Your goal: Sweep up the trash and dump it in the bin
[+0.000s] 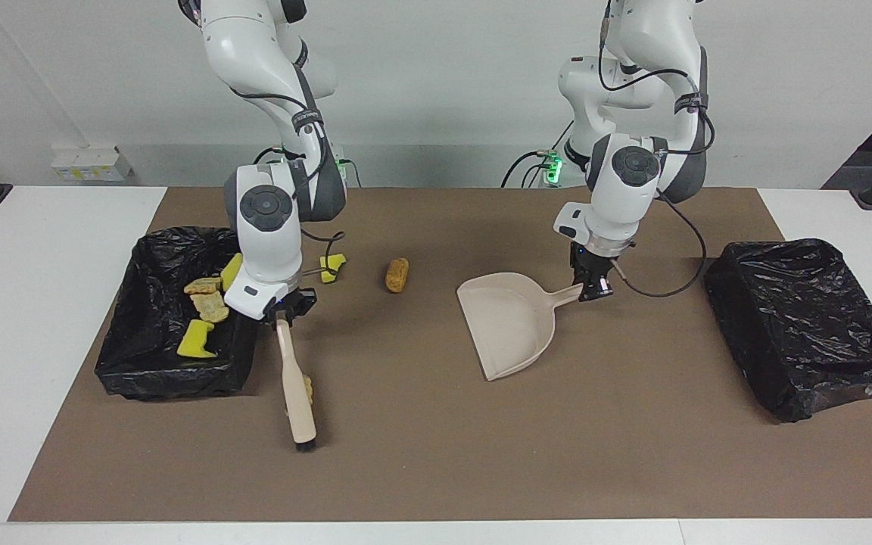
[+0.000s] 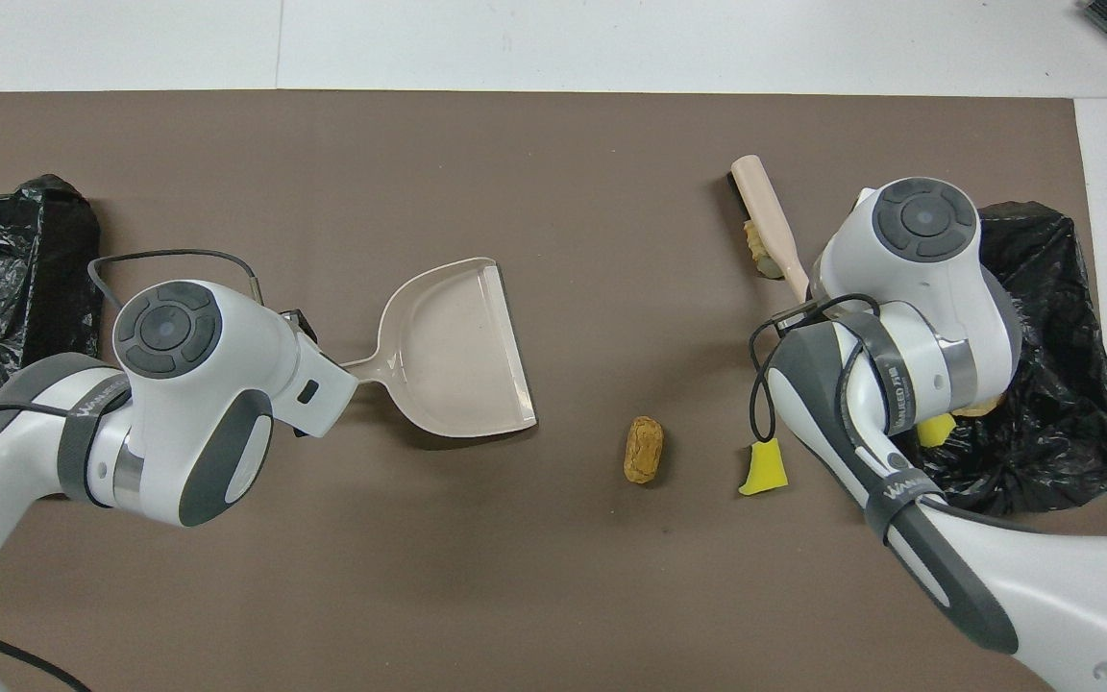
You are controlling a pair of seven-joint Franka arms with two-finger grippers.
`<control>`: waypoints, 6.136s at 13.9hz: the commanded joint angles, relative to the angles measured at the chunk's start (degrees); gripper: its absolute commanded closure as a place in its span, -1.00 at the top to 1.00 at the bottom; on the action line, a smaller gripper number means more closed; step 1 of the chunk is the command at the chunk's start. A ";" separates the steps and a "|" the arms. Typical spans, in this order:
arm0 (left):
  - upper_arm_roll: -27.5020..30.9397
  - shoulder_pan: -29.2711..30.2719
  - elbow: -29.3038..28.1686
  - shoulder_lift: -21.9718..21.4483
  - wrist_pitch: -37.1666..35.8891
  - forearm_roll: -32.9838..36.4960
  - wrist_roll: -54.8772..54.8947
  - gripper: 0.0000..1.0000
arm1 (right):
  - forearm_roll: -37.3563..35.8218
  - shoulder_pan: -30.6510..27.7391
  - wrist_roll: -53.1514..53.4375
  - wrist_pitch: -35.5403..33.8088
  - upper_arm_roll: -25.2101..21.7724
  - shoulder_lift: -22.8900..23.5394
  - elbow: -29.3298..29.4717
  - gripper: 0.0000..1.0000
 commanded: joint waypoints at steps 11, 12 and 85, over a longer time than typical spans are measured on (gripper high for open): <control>0.83 -1.16 -2.88 -1.40 -0.06 1.75 -5.04 -1.00 | 19.95 7.70 24.87 -3.29 10.64 -4.47 3.70 -1.00; 0.83 -1.16 -2.88 -1.40 0.03 1.75 -5.04 -1.00 | 19.95 7.70 25.04 -5.38 10.38 -6.14 3.43 -1.00; 0.30 17.46 25.75 5.98 -20.17 -4.05 24.48 -1.00 | 14.07 19.39 48.05 -0.67 24.16 -18.13 -12.57 -1.00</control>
